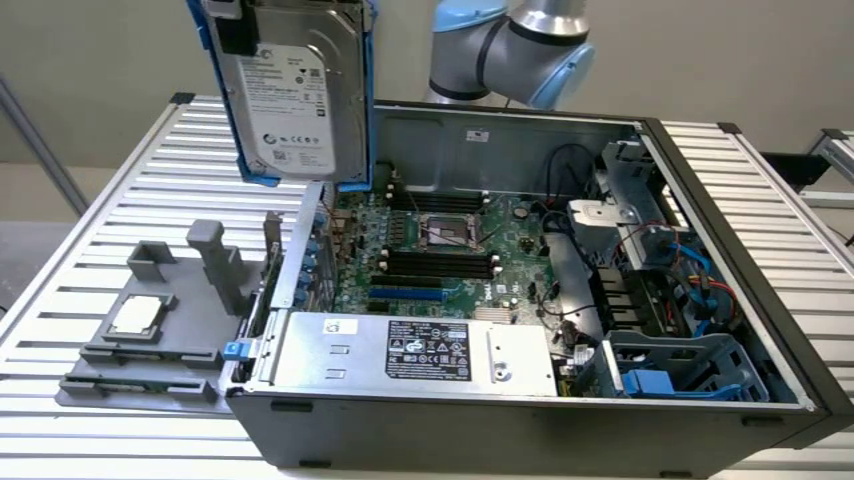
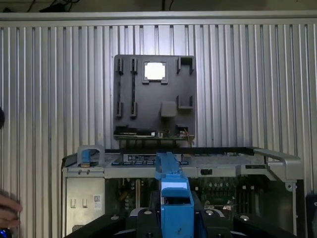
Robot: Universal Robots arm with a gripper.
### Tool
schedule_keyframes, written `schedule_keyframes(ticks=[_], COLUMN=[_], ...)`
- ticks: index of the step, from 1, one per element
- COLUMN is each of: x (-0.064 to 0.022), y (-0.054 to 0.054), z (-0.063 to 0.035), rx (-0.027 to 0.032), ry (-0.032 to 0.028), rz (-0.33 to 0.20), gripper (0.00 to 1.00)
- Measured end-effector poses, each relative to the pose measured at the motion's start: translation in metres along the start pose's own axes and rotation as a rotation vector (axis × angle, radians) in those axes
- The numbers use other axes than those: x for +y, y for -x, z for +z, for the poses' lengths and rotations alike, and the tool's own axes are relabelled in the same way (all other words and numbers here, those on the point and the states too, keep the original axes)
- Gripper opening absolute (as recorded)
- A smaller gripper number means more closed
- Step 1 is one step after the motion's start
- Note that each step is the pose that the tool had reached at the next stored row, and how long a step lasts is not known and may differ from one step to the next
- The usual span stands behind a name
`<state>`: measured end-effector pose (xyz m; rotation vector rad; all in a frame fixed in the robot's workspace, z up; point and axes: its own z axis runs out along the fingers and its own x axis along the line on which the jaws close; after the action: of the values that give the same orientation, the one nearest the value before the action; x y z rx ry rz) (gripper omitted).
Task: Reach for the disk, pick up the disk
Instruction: 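Pick up the disk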
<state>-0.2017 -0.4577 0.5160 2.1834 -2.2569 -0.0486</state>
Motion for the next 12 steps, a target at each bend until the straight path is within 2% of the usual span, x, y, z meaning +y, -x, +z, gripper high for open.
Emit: schedule_keyframes(ticks=[12], x=[-0.055], y=[-0.017], z=[-0.0017], rx=[0.0001], ry=[0.0001], rz=[0.0], gripper=[0.33])
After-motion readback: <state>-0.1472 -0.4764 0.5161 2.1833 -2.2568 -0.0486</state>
